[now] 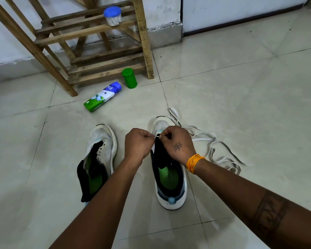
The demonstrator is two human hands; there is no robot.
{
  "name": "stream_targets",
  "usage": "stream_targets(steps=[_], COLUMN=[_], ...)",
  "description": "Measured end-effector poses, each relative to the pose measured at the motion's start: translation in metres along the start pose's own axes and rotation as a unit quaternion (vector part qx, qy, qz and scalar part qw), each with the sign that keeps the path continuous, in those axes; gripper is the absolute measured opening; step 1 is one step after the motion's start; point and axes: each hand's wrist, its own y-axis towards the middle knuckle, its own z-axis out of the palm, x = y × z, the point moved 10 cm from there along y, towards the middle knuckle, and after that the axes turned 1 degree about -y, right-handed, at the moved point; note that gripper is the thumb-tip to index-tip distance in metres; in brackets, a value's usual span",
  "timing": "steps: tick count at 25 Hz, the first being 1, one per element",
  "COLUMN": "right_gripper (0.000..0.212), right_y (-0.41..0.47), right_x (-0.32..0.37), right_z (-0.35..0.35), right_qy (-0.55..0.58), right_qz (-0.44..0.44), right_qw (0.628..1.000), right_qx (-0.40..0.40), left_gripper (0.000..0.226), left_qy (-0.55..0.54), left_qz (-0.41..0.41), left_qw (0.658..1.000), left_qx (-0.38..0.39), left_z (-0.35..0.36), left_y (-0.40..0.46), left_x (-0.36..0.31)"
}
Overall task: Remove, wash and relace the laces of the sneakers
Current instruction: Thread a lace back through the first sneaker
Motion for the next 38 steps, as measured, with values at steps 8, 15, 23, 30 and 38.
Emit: stream_targets(steps=[8, 15, 23, 30, 38], right_gripper=[0.014, 0.020, 0.025, 0.022, 0.016], right_y=[-0.012, -0.012, -0.008, -0.017, -0.015], right_x=[0.015, 0.010, 0.005, 0.013, 0.028], right_z=[0.005, 0.019, 0.029, 0.033, 0.030], right_qy=[-0.104, -0.151, -0.089, -0.239, -0.333], right_qz=[-0.066, -0.058, -0.071, -0.139, -0.204], right_qw=[0.992, 0.987, 0.990, 0.959, 0.913], right_qx=[-0.007, 0.004, 0.088, 0.068, 0.117], left_gripper=[0.016, 0.016, 0.016, 0.022, 0.022], left_qy=[-0.014, -0.014, -0.063, -0.206, -0.125], left_qz=[0.008, 0.026, 0.011, -0.063, -0.033], left_qw=[1.000, 0.999, 0.998, 0.975, 0.991], left_qx=[-0.009, 0.015, 0.006, 0.054, 0.016], left_z=[-0.002, 0.000, 0.001, 0.010, 0.008], left_y=[-0.018, -0.022, -0.031, -0.030, -0.040], left_x=[0.006, 0.002, 0.014, 0.046, 0.042])
